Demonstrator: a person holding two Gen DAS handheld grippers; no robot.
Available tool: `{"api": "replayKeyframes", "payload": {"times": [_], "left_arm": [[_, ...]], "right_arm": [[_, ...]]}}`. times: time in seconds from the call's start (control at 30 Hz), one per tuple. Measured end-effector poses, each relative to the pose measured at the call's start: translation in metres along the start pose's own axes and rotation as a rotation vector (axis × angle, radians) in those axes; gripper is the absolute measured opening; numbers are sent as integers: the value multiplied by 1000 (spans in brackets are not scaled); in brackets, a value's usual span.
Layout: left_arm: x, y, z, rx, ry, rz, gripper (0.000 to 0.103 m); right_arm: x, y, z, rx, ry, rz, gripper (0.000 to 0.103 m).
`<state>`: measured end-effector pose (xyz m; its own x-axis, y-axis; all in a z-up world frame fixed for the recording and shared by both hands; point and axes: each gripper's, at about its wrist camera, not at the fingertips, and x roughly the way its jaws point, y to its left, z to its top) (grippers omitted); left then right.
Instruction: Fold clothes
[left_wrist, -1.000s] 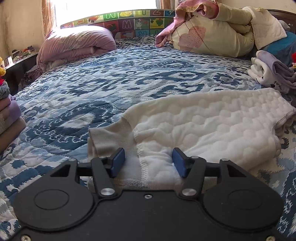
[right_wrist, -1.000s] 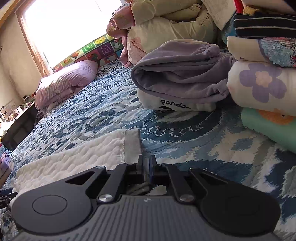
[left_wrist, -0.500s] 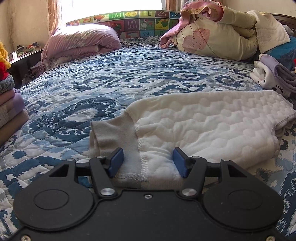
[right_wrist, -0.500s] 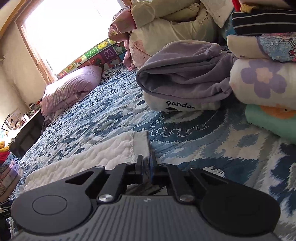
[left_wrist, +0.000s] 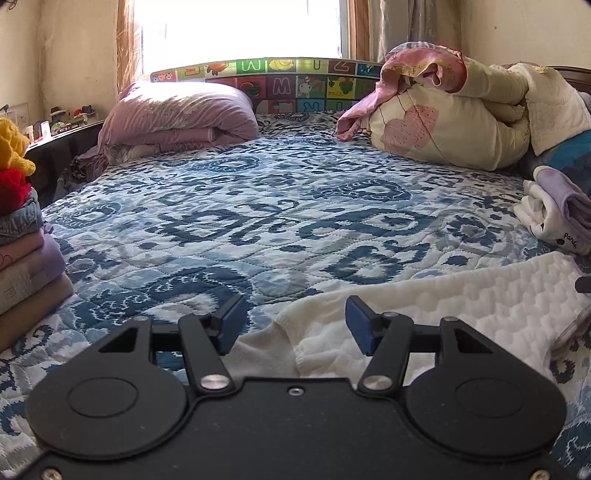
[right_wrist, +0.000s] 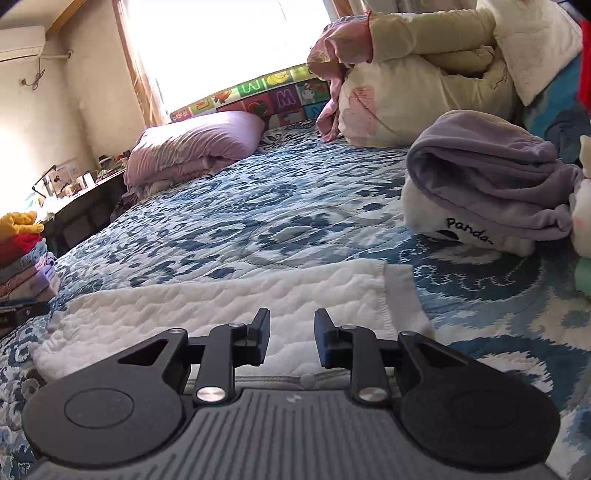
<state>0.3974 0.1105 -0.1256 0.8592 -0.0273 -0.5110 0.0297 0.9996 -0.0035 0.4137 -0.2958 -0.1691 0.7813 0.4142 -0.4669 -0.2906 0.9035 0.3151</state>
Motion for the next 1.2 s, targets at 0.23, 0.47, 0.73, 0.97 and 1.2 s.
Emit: {"api": "replayKeyframes", "payload": {"times": [0.23, 0.47, 0.73, 0.97, 1.2], "left_arm": [[51, -18, -6, 28, 172, 22, 54], [-7, -63, -11, 66, 41, -100, 51], [22, -96, -37, 112, 169, -117, 68], [-35, -69, -42, 55, 82, -87, 68], [-84, -30, -85, 152, 188, 70, 68]], "right_arm": [[13, 3, -10, -25, 82, -42, 30], [-2, -9, -8, 63, 32, -17, 31], [-30, -74, -10, 414, -21, -98, 63], [-39, -102, -39, 714, 25, 63, 62], [-24, -74, -42, 688, 24, 60, 65]]}}
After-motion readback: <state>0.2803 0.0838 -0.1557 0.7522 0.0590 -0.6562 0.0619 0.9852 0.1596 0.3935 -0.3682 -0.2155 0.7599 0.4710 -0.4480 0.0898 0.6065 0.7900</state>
